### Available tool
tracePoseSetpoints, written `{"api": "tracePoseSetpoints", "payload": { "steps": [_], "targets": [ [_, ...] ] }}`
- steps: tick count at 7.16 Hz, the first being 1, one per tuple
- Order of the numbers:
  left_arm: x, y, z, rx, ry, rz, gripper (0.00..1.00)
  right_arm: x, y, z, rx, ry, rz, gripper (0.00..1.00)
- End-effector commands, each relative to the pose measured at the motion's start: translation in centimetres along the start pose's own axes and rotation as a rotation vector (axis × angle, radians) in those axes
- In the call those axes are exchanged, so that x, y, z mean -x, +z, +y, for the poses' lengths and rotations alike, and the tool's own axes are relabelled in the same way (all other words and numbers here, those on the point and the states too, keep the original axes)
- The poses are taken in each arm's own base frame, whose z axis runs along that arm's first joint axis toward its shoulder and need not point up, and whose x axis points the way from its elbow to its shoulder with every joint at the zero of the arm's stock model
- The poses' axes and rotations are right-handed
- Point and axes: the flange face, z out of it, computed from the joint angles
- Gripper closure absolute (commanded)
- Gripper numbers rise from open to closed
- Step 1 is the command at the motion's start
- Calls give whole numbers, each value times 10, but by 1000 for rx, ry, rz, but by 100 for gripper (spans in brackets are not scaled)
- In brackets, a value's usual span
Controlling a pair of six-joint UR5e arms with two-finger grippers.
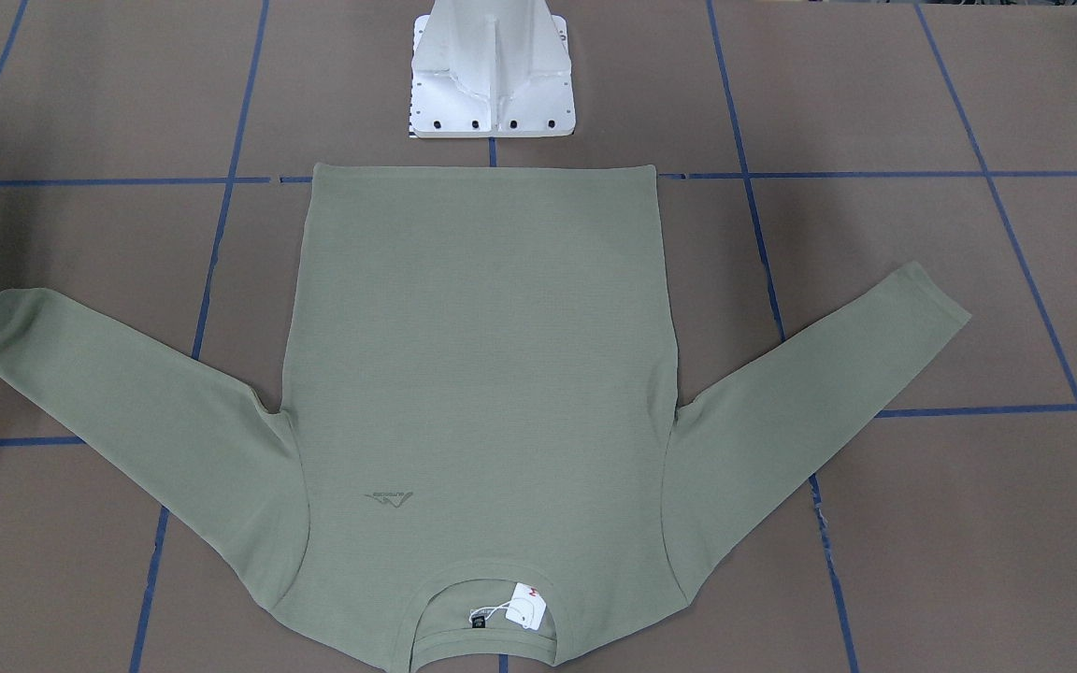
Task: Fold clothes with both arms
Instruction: 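Grasp the sleeve nearest the right gripper and fold it across the shirt body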
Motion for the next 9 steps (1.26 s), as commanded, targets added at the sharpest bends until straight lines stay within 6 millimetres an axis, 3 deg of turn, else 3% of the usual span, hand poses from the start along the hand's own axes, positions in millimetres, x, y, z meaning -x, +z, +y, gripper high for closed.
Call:
{"api": "tracePoseSetpoints", "payload": {
  "steps": [1, 2, 4, 6, 7, 8, 9],
  "targets": [
    [-3, -2, -2, -17, 19, 3, 0, 95, -24, 7, -32, 68, -73, 100],
    [-3, -2, -2, -17, 19, 3, 0, 175, -27, -16, -38, 150, -132, 100],
    [0, 0, 0, -15, 20, 1, 0, 308, -16, -42, -111, 263, -173, 100],
    [-2, -2, -1, -19, 23, 3, 0, 439, -47, -93, -137, 422, -207, 100],
    [-1, -1, 0, -17, 22, 2, 0, 507, -46, -100, -169, 435, -233, 100],
    [0, 0, 0, -15, 20, 2, 0, 585, -30, -98, -221, 420, -249, 100],
    [1, 0, 0, -14, 20, 2, 0, 665, 8, -95, -243, 406, -251, 100]
  ]
}}
